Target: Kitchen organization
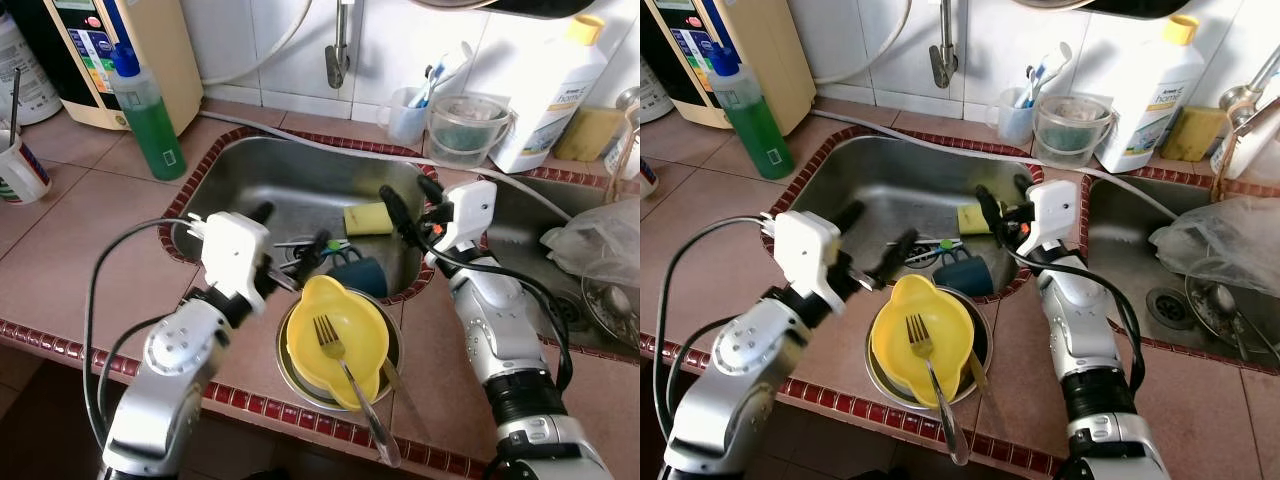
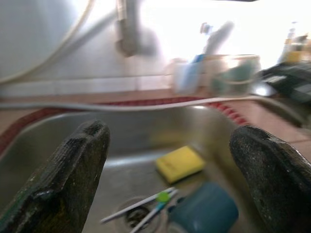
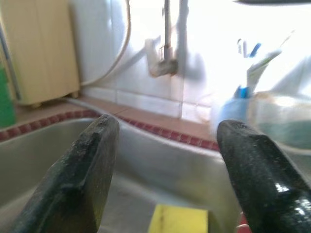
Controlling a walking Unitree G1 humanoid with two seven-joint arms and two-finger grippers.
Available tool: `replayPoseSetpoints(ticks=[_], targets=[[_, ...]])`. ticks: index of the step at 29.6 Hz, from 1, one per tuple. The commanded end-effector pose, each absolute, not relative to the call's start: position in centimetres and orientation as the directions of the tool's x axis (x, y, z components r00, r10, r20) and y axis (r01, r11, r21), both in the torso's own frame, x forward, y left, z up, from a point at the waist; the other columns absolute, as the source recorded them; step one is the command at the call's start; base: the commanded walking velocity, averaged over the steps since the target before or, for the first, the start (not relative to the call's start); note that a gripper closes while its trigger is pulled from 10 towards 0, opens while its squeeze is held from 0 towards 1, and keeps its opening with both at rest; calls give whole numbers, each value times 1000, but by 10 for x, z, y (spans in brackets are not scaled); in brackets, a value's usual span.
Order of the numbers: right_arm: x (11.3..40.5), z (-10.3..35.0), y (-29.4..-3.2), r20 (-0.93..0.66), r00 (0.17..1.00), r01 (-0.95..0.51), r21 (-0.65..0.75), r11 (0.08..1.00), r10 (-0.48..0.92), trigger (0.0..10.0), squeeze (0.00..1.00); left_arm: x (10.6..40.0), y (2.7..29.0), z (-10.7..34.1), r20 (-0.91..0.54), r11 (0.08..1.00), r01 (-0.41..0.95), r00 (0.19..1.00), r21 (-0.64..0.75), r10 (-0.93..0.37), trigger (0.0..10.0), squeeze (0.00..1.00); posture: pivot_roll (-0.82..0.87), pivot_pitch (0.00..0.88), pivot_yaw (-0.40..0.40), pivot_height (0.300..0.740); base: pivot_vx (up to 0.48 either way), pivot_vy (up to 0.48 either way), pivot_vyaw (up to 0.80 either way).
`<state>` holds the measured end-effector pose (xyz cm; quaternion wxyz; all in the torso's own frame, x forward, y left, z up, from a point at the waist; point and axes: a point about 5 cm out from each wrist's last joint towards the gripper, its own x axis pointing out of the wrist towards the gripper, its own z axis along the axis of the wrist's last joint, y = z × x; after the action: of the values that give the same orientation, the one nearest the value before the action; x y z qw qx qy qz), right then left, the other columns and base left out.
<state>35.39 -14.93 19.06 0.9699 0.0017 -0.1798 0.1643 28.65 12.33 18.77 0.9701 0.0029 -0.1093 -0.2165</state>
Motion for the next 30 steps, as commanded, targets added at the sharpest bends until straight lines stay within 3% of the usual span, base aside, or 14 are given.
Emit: replayPoseSetpoints(ticks=[1,3,4,5,6,7,8,19,30], targets=[[349,194,-156,388,886,-256,-50,965,255,10000,1000,294,133,181,209,935,356,915,-8,-346,10000,0,-15,92,10,740,0,0,0],[347,195,-159,404,889,-221,-33,975,215,10000,1000,297,137,178,207,943,334,923,-11,-324,10000,0,-13,85,8,740,0,0,0],[345,196,-161,412,893,-192,-20,981,183,10000,839,301,139,177,207,946,323,926,-4,-315,10000,0,-12,78,5,740,0,0,0],[345,196,-161,412,893,-192,-20,981,183,10000,839,301,139,177,207,946,323,926,-4,-315,10000,0,-12,78,5,740,0,0,0],[344,196,-162,417,894,-173,-13,985,163,10000,533,303,140,176,210,950,313,928,2,-307,10000,0,-12,78,5,740,0,0,0],[342,195,-163,421,896,-157,1,988,142,10000,94,307,141,175,210,954,299,932,7,-294,10000,0,-15,72,6,740,0,0,0],[340,194,-163,422,900,-133,21,991,112,10000,0,314,144,172,198,964,267,944,14,-264,10000,0,-21,70,12,740,0,0,0],[323,185,-165,409,913,-22,51,998,-1,10000,0,335,147,164,193,973,231,955,-10,-225,10000,0,-93,52,42,740,0,0,0],[314,184,-162,402,916,-4,36,999,-11,10000,0,347,138,157,184,979,200,964,-38,-190,10000,0,-144,33,50,740,0,0,0]])
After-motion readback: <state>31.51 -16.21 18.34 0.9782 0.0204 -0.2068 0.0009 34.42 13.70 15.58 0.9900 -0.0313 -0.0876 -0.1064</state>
